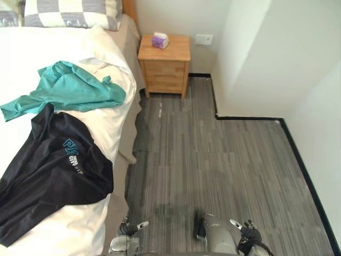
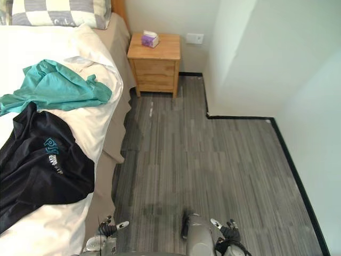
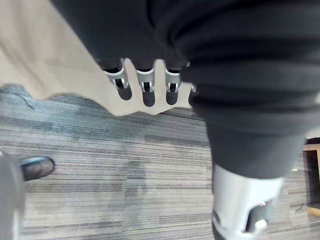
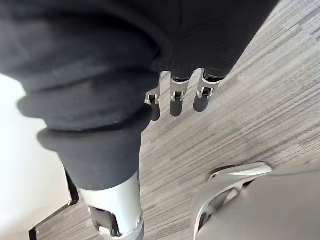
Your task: Tidy the bed and pick cloth on bed and put in laundry
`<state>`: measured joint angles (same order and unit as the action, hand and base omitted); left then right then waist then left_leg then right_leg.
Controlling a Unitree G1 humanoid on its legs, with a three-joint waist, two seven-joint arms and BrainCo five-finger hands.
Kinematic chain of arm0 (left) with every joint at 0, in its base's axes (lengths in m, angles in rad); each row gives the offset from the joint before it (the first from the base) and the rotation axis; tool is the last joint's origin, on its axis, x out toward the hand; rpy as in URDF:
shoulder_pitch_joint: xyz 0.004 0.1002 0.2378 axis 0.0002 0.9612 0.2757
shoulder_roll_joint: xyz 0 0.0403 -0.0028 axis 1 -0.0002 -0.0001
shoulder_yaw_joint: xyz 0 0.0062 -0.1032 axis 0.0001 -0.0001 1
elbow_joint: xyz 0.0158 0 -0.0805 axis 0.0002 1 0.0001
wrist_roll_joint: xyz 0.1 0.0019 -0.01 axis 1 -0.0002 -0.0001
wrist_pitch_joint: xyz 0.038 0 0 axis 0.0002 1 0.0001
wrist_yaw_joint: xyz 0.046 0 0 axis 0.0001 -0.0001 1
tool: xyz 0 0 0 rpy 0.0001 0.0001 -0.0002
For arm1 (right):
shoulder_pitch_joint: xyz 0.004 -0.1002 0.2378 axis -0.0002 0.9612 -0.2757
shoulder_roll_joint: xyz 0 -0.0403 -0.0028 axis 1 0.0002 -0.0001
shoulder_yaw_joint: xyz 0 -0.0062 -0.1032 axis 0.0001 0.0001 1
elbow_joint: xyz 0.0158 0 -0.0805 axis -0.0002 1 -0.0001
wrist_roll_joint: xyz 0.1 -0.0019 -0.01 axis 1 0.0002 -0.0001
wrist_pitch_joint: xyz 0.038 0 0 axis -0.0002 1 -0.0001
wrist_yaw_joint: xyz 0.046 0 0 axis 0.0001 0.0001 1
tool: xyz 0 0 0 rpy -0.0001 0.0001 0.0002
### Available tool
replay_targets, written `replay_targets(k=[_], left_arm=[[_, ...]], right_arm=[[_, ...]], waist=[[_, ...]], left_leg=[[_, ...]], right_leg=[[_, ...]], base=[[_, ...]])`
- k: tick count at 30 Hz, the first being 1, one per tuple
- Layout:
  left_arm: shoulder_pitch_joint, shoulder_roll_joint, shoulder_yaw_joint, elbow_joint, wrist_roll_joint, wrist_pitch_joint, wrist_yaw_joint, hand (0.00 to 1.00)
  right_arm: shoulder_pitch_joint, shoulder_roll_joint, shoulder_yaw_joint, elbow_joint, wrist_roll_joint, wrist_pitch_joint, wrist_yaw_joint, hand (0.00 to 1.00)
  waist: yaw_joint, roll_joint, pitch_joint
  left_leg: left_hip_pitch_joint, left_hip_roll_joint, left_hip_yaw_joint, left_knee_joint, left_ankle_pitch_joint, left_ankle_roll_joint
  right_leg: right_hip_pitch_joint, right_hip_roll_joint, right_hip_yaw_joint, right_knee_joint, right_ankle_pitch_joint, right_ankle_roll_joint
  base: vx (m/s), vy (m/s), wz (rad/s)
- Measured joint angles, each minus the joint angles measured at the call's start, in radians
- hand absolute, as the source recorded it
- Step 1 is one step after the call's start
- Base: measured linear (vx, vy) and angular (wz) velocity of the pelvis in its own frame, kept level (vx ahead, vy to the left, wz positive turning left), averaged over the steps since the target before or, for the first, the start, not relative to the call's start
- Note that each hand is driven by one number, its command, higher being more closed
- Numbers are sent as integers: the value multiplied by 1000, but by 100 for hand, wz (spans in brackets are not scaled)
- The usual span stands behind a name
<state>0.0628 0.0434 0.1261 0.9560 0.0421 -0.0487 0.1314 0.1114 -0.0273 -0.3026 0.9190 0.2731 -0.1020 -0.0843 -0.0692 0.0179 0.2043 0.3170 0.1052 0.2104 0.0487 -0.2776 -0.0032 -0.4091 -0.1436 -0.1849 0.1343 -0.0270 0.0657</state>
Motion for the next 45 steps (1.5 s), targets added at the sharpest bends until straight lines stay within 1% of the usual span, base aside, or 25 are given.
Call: replay_targets(k=[1, 2, 4, 6, 8, 9, 11, 13, 15, 17, 18, 20, 21, 23, 24, 25, 27, 28, 30, 33, 35, 36, 39, 42, 45], left_arm=[[16, -11, 29, 6, 11, 1, 0, 0], [33, -32, 52, 7, 11, 0, -1, 0], [53, -84, 82, 2, 16, 0, -4, 0], [57, -104, 88, -35, 19, -1, -12, 0], [56, -102, 116, -70, 16, -6, -18, 0], [57, -90, 119, -94, 16, -7, -17, 0], [58, -80, 115, -113, 16, -11, -17, 0], [57, -77, 102, -133, 7, -28, -17, 0], [49, -77, 80, -132, 5, -38, -18, 0], [46, -73, 71, -123, -2, -36, -18, 0], [42, -71, 74, -120, -11, -36, -18, 0], [38, -49, 84, -99, -10, -34, -19, 0], [38, -46, 87, -94, -14, -35, -19, 0], [37, -35, 107, -84, -12, -33, -21, 0], [37, -30, 104, -76, -12, -25, -20, 0], [34, -15, 99, -60, -9, -13, -21, 0], [35, -2, 100, -37, -11, 0, -17, 0], [36, -2, 100, -33, -12, 3, -17, 0], [41, -2, 98, -32, -34, 5, -16, 0], [43, -1, 84, -33, -73, 1, -15, 0], [32, 4, 82, -35, -81, -7, -17, 0], [20, 13, 81, -36, -84, -7, -18, 0], [54, -40, 155, -45, -102, -7, -15, 0], [75, -51, 202, -43, -102, -6, -15, 0], [68, -79, 214, -43, -112, -6, -16, 0]], right_arm=[[2, -3, -6, -1, 1, 3, 1, 0], [5, -8, -9, -2, -2, 0, 3, 0], [9, -23, -33, -14, -9, 3, 11, 0], [20, -23, -38, -40, -9, 17, 8, 0], [29, -25, -11, -52, -8, 15, -2, 0], [34, -24, 23, -54, -8, 16, -3, 0], [41, -22, 63, -57, -9, 18, -3, 0], [10, -18, 115, -22, -12, 23, 1, 0], [-28, -21, 120, 11, -41, 36, 2, 0], [-30, -21, 126, 8, -48, 33, 3, 0], [-41, -15, 132, 18, -48, 36, 2, 0], [-45, 5, 136, 35, -53, 34, 3, 0], [-48, 8, 136, 45, -55, 35, 3, 0], [-33, 26, 118, 76, -81, 38, 2, 0], [-29, 22, 118, 77, -84, 38, 2, 0], [-25, 15, 117, 77, -87, 36, 1, 0], [-19, 6, 116, 73, -87, 36, 1, 0], [-9, -1, 116, 64, -87, 36, 1, 0], [-11, 2, 109, 48, -82, 33, 1, 0], [-17, -5, 99, 46, -84, 29, -1, 0], [-12, 2, 90, 47, -83, 25, -2, 0], [-23, 14, 62, 64, -77, 25, -2, 0], [-26, 7, 28, 51, -67, 26, -7, 0], [-22, 1, 48, 28, -67, 23, -4, 0], [-16, 8, 45, 31, -67, 27, -4, 0]], waist=[[3, 2, 10], [4, 19, 2], [4, 68, 0], [12, 86, 11], [35, 87, 32], [47, 55, 43], [69, 33, 35], [93, 23, 27], [113, 22, 26], [111, 22, 20], [133, -3, 11], [135, -59, -27], [135, -60, -28], [135, -69, -31], [133, -62, -28], [127, -93, -31], [106, -98, -29], [102, -82, -32], [83, -64, -27], [78, -50, -20], [71, -71, -25], [59, -84, -19], [87, -7, -7], [87, 15, -22], [82, 3, -37]], left_leg=[[75, 22, -5, -1, -21, -34], [86, 47, -3, 30, -10, -51], [13, 134, -26, 275, 49, -82], [-187, 224, -107, 697, 247, -94], [-323, 273, -120, 1012, 232, -105], [-392, 274, -91, 1087, 208, -114], [-475, 266, -25, 1072, 170, -110], [-568, 214, 93, 864, 98, -97], [-611, 109, 288, 478, 105, -72], [-605, 49, 448, 253, 176, 2], [-588, 16, 530, 225, 256, 217], [-582, -32, 518, 234, 204, 259], [-579, -31, 502, 254, 183, 272], [-517, -5, 421, 367, 90, 248], [-482, -11, 381, 346, 70, 231], [-403, -54, 292, 289, 45, 186], [-313, -83, 190, 234, 40, 177], [-251, -83, 115, 181, 44, 168], [-201, -68, 21, 132, 67, 131], [-185, -33, -152, 130, 77, 102], [-229, -35, -278, 144, 49, 20], [-270, -28, -329, 171, 7, -49], [-282, 36, -336, 206, 16, -85], [-262, 92, -344, 146, 61, -145], [-296, 105, -285, 70, 153, -155]], right_leg=[[-6, 22, 35, 77, 104, -3], [-37, 33, 45, 188, 110, -13], [-34, 76, 4, 310, 0, -60], [64, 137, -11, 271, -66, -89], [215, 187, -11, 186, -93, -108], [318, 192, -9, 127, -114, -117], [422, 191, -6, 45, -128, -114], [519, 180, -17, -38, -130, -102], [618, 153, -55, -115, -151, -71], [678, 148, -90, -160, -173, -37], [723, 142, -95, -172, -191, -14], [693, 88, -124, -76, -203, 11], [681, 83, -130, -13, -202, 14], [600, 73, -138, 399, -50, 140], [560, 61, -124, 524, -4, 160], [469, 10, -129, 804, -43, 155], [390, -60, -169, 945, -107, 88], [309, -80, -166, 936, -147, 40], [233, -83, -142, 826, -195, 36], [166, -27, 51, 433, -200, 52], [184, -7, 348, 140, -154, 75], [210, 12, 433, 102, -61, 112], [228, 67, 365, 265, -155, 61], [248, 90, 270, 314, -195, 34], [249, 68, 206, 270, -193, 25]], base=[[522, -316, 15], [780, -516, 2], [678, -542, -3], [598, -451, -6], [667, -380, -13], [671, -362, 1], [523, -263, 11], [494, -158, 15], [624, -87, 25], [651, -38, 30], [676, -26, 28], [786, 6, 47], [877, 57, 93], [747, 101, 133], [701, 41, 166], [637, -69, 178], [646, -185, 181], [534, -220, 168], [490, -299, 186], [430, -468, 189], [274, -503, 268], [268, -580, 274], [211, -495, 157], [82, -277, 95], [16, -126, 70]])
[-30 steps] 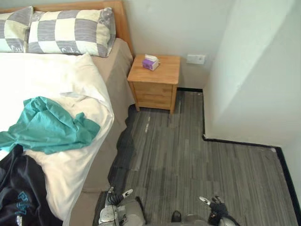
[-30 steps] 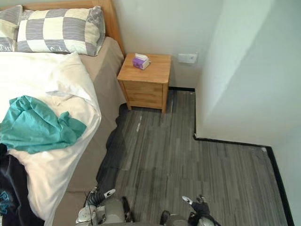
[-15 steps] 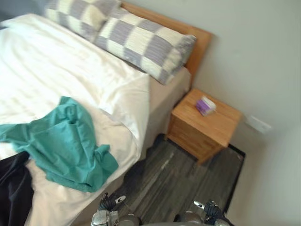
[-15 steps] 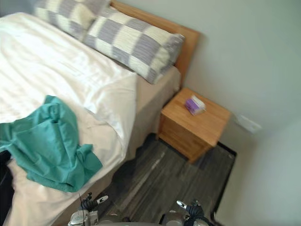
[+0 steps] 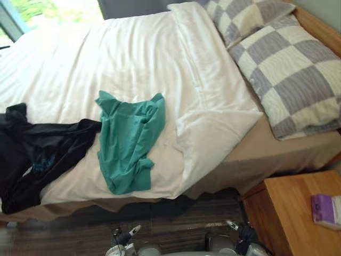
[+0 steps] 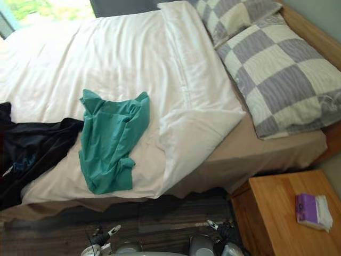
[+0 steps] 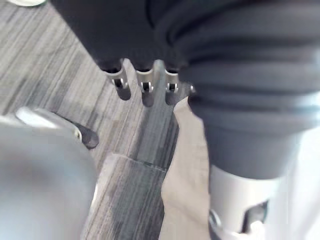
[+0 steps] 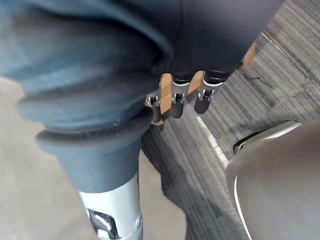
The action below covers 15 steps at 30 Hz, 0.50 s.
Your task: Tidy the bed and pick cloth on bed and put in laundry
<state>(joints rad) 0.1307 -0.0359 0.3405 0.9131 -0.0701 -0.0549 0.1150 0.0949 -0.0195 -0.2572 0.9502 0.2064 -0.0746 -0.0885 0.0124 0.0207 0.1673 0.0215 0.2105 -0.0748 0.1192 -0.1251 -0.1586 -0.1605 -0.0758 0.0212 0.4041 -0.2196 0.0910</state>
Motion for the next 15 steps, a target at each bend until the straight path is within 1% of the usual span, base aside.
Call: replay_targets(k=[1, 2, 3, 4, 5, 6, 7, 8, 9, 10, 11, 12, 13, 14, 15], left_arm=[[-1, -1, 0, 0, 1, -1, -1, 0], [0, 1, 5, 8, 2, 0, 0, 0], [0, 3, 5, 16, 2, 0, 0, 0], [0, 8, 17, 29, 5, 1, 1, 0], [6, 13, 27, 38, 6, 2, 2, 0], [10, 15, 29, 40, 7, 2, 3, 0], [9, 28, 46, 51, 19, 7, 4, 0], [11, 37, 63, 62, 28, 10, 9, 0], [14, 41, 65, 63, 31, 13, 14, 0], [22, 47, 65, 62, 42, 15, 19, 0], [41, 54, 65, 60, 48, 15, 19, 0], [48, 55, 64, 60, 52, 15, 19, 0], [63, 55, 62, 60, 65, 18, 18, 0], [85, 55, 54, 60, 76, 22, 17, 0], [91, 55, 52, 61, 80, 22, 16, 0]], right_arm=[[15, 9, -11, 0, 14, 5, -1, 0], [25, 15, -42, -7, 33, 4, -3, 0], [26, 13, -52, -7, 37, 4, -3, 0], [29, 6, -79, -6, 41, 12, -4, 0], [35, 12, -124, -20, 60, 17, -6, 0], [39, 15, -137, -34, 70, 19, -8, 0], [55, 17, -159, -81, 91, 20, -17, 0], [72, 16, -220, -156, 123, 21, -40, 0], [80, 16, -250, -195, 133, 22, -48, 0], [100, 8, -313, -297, 146, 22, -69, 0], [111, -17, -371, -417, 136, 22, -100, 0], [113, -33, -390, -461, 130, 22, -113, 0], [111, -69, -424, -535, 106, 19, -133, 0], [94, -131, -462, -622, 53, 12, -163, 0], [87, -155, -473, -650, 42, 9, -171, 0]], waist=[[-9, -7, -10], [-32, -6, -14], [-40, -6, -15], [-39, -13, -22], [-42, -14, -29], [-41, -13, -33], [-46, -15, -40], [-53, -16, -43], [-55, -16, -43], [-57, -15, -44], [-59, -16, -46], [-64, -17, -46], [-73, -16, -46], [-84, -19, -48], [-85, -19, -50]], left_leg=[[-14, 2, 73, -13, 22, 16], [-27, 14, 282, 1, 26, 27], [-25, 21, 384, 6, 25, 28], [-9, 37, 525, 5, 66, 16], [11, 24, 604, -17, 86, 31], [15, 18, 606, -30, 92, 32], [22, 3, 606, -59, 104, 35], [28, -10, 607, -93, 123, 41], [29, -15, 606, -105, 129, 41], [36, -22, 607, -132, 144, 43], [48, -30, 612, -168, 165, 42], [54, -33, 612, -184, 174, 43], [64, -37, 612, -212, 190, 42], [64, -36, 608, -220, 195, 41], [64, -36, 607, -220, 196, 41]], right_leg=[[2, -20, -29, -22, 6, -8], [26, -46, -77, -53, 9, -12], [35, -53, -90, -61, 11, -9], [45, -73, -98, -70, 16, -1], [71, -84, -102, -117, 42, 11], [79, -83, -100, -139, 55, 12], [98, -80, -95, -189, 76, 19], [114, -84, -97, -227, 103, 23], [119, -85, -98, -239, 108, 23], [125, -85, -100, -260, 123, 23], [125, -83, -98, -271, 132, 24], [125, -83, -98, -272, 132, 23], [125, -83, -101, -271, 134, 23], [125, -82, -104, -271, 137, 21], [125, -81, -104, -271, 138, 20]], base=[[-9, -52, 108], [-2, -21, 94], [0, 10, 80], [-5, 83, 44], [-10, 87, 22], [-5, 112, 5], [-44, 94, -6], [-64, 111, -1], [-86, 83, 5], [-89, 54, -1], [-83, 42, -1], [-90, 42, -1], [-69, 31, 5], [-70, 26, 4], [-63, 13, 3]])
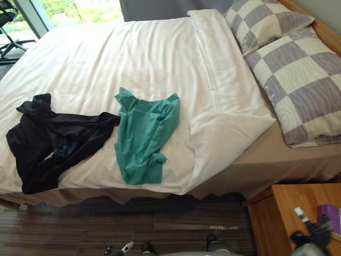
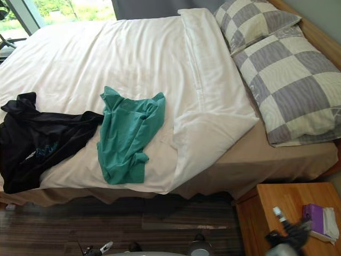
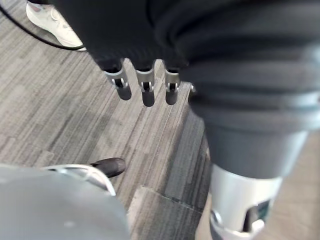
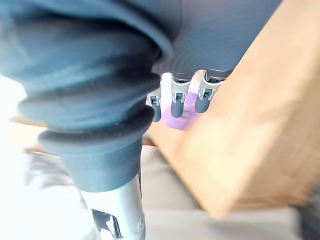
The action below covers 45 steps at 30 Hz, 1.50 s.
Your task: Tidy the bed and pick cloth on bed and put in laundry
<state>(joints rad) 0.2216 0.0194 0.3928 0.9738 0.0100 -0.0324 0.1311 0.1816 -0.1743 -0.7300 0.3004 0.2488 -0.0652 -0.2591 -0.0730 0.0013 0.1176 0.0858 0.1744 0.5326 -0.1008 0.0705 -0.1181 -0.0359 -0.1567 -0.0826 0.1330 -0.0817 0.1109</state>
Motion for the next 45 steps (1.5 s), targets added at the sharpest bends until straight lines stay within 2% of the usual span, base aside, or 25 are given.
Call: replay_targets(k=[4, 7, 9, 10, 11, 12, 13, 18, 21, 23, 24, 28, 29, 31, 32, 36, 38, 42, 45], left_arm=[[19, 28, -74, 0, 22, 1, -24, 0], [19, 36, -110, -3, 24, -1, -33, 0], [17, 48, -141, -4, 31, -2, -44, 0], [16, 52, -153, -4, 32, -2, -44, 0], [11, 59, -168, -4, 34, -3, -44, 0], [5, 66, -174, -4, 42, -4, -44, 0], [0, 70, -182, -4, 42, -4, -43, 0], [-50, 85, -211, -13, 41, -18, -42, 0], [-51, 94, -234, -30, 41, -23, -40, 0], [-53, 97, -235, -31, 39, -23, -39, 0], [-57, 104, -237, -34, 38, -25, -39, 0], [-62, 118, -257, -43, 21, -45, -38, 0], [-70, 126, -274, -45, 20, -49, -38, 0], [-78, 136, -281, -74, 20, -63, -40, 0], [-91, 148, -294, -88, 20, -66, -41, 0], [-104, 197, -354, -157, 19, -95, -50, 0], [-107, 205, -362, -166, 17, -102, -65, 0], [-111, 228, -391, -193, 2, -109, -77, 0], [-118, 210, -393, -195, 2, -109, -82, 0]], right_arm=[[-83, -160, 7, -107, -146, -19, -47, 0], [-137, -204, 51, -128, -211, -20, -51, 0], [-233, -258, 181, -131, -279, -20, -47, 0], [-252, -267, 210, -131, -294, -20, -46, 0], [-290, -280, 261, -130, -311, -20, -43, 0], [-338, -289, 311, -130, -346, -19, -41, 0], [-361, -297, 340, -130, -363, -19, -41, 0], [-573, -357, 502, -115, -451, -16, -22, 0], [-680, -368, 556, -56, -456, -13, -21, 0], [-731, -398, 590, -7, -455, -8, -21, 0], [-764, -406, 595, 27, -455, -2, -21, 0], [-808, -447, 664, 124, -455, 2, -12, 0], [-820, -464, 700, 147, -454, 2, 0, 0], [-872, -501, 773, 216, -456, -2, 36, 0], [-917, -532, 805, 275, -456, -7, 49, 100], [-1072, -672, 892, 453, -496, -31, 88, 100], [-1080, -711, 906, 465, -498, -42, 94, 100], [-1057, -735, 899, 463, -558, -43, 113, 100], [-925, -723, 786, 348, -565, -40, 108, 100]], waist=[[-2, 1, -7], [-7, -2, -16], [-4, 1, -17], [-1, 8, -20], [1, -2, -14], [4, 8, -16], [5, 6, -15], [34, 15, 39], [38, 33, 83], [48, 50, 101], [57, 61, 129], [63, 87, 172], [62, 95, 190], [62, 104, 229], [62, 115, 255], [77, 164, 301], [83, 174, 306], [86, 176, 306], [85, 171, 304]], left_leg=[[-10, 0, -19, -1, 13, 2], [-40, 0, -50, -2, 20, 6], [-67, -1, -73, -2, 34, 12], [-72, -3, -80, -2, 35, 13], [-83, -2, -96, -2, 44, 15], [-100, -2, -112, -2, 51, 19], [-113, -2, -120, -2, 55, 20], [-186, -6, -163, -2, 88, 34], [-225, -14, -190, -2, 106, 45], [-262, -20, -202, -2, 116, 55], [-272, -23, -204, -2, 117, 57], [-310, -31, -229, -2, 127, 64], [-327, -33, -234, -2, 136, 73], [-353, -37, -241, -2, 150, 70], [-369, -39, -249, -2, 151, 71], [-425, -51, -265, -2, 167, 80], [-429, -54, -269, -2, 166, 78], [-432, -55, -275, -2, 166, 78], [-426, -55, -284, -2, 165, 78]], right_leg=[[0, 4, -23, -4, 8, -4], [-2, 10, -37, -23, 20, -2], [-3, 7, -63, -38, 34, -4], [-3, 6, -72, -43, 36, -4], [-5, 6, -86, -51, 44, -4], [-13, 6, -98, -51, 47, -5], [-22, 6, -104, -51, 49, -7], [-65, 3, -142, -48, 69, -13], [-90, -4, -164, -42, 76, -13], [-128, -11, -166, -24, 78, -12], [-143, -16, -166, -12, 79, -11], [-173, -22, -176, -7, 87, -10], [-190, -25, -181, 3, 87, -10], [-223, -32, -183, 25, 87, -10], [-239, -35, -189, 38, 87, -10], [-301, -52, -198, 74, 87, -9], [-303, -56, -198, 75, 87, -8], [-303, -58, -199, 75, 85, -6], [-289, -58, -203, 76, 76, 6]], base=[[-48, -6, 8], [-41, -15, 28], [-26, 1, 32], [-6, 6, 35], [-6, 5, 34], [-3, 3, 35], [-28, 10, 31], [-60, 22, 25], [-61, 43, 26], [-63, 67, 12], [-47, 60, 9], [-38, 44, 11], [-33, 41, 13], [-40, 29, 12], [-57, 23, 18], [-65, 26, 14], [-16, 12, 7], [-1, -4, 4], [32, -29, 10]])
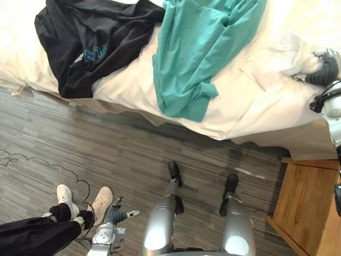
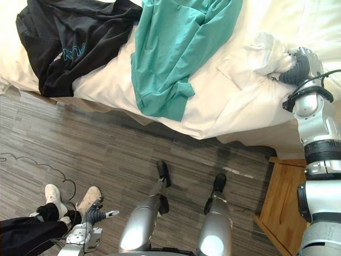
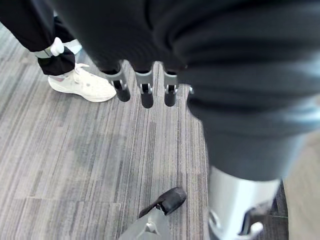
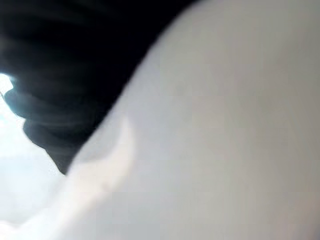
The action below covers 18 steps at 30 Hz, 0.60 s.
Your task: Tidy the bed and pick cloth on bed and put in laundry
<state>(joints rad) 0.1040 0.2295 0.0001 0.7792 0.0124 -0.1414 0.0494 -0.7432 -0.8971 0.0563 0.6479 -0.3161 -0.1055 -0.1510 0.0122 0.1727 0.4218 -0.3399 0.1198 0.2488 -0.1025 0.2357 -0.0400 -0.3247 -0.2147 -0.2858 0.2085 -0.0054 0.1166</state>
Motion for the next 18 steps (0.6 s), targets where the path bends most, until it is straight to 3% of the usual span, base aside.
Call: replay_targets(k=[2, 4, 5, 6, 8, 9, 11, 13, 18], left_arm=[[1, -19, 3, 9, 2, 5, 0, 0], [1, -27, 4, 9, 5, 7, 0, 0], [1, -29, 7, 12, 12, 8, 1, 0], [2, -29, 12, 19, 28, 15, 2, 0], [2, -29, 17, 28, 40, 22, 4, 0], [1, -32, 24, 48, 52, 30, 5, 0], [1, -42, 45, 58, 64, 41, 7, 0], [1, -59, 54, 88, 78, 54, 17, 0], [5, -91, 94, 104, 79, 77, 20, 0]], right_arm=[[164, 74, -122, -119, 0, 4, -4, 100], [265, 128, -165, -174, 0, 4, -7, 100], [338, 175, -190, -208, 0, 4, -10, 100], [407, 230, -220, -223, 2, 4, -14, 0], [485, 297, -252, -223, 3, 5, -20, 0], [566, 373, -298, -214, 4, 9, -21, 0], [599, 409, -331, -198, 16, 17, -22, 0], [650, 456, -412, -181, 84, 33, -34, 0], [662, 515, -573, -203, 264, 39, -102, 0]], waist=[[-8, -20, -10], [-20, -45, -24], [-30, -70, -45], [-38, -99, -79], [-49, -133, -108], [-55, -167, -135], [-56, -177, -149], [-68, -169, -186], [-83, -135, -207]], left_leg=[[33, -7, -1, 4, 3, 3], [58, -12, -1, 5, 1, 2], [73, -12, 0, 6, -2, -3], [81, -12, 3, 6, -5, -7], [107, -12, 11, 6, -15, -18], [147, -11, 37, 6, -26, -21], [167, -9, 59, 4, -37, -22], [178, -7, 85, 0, -44, -13], [206, 2, 114, 0, -62, -18]], right_leg=[[38, -2, -4, -3, -10, 4], [66, -5, -7, -5, -19, 9], [83, -5, -7, -7, -23, 9], [94, -3, -4, -19, -24, 9], [119, -1, 7, -32, -24, 9], [145, 2, 35, -46, -24, 9], [155, 5, 54, -55, -22, 10], [156, 10, 82, -76, -19, 11], [186, 29, 128, -115, -11, 15]], base=[[105, -37, 10], [95, -33, 7], [103, -47, 2], [100, -49, -3], [95, -37, -21], [80, -26, -39], [26, -11, -40], [-3, 3, -36], [-4, -1, -15]])
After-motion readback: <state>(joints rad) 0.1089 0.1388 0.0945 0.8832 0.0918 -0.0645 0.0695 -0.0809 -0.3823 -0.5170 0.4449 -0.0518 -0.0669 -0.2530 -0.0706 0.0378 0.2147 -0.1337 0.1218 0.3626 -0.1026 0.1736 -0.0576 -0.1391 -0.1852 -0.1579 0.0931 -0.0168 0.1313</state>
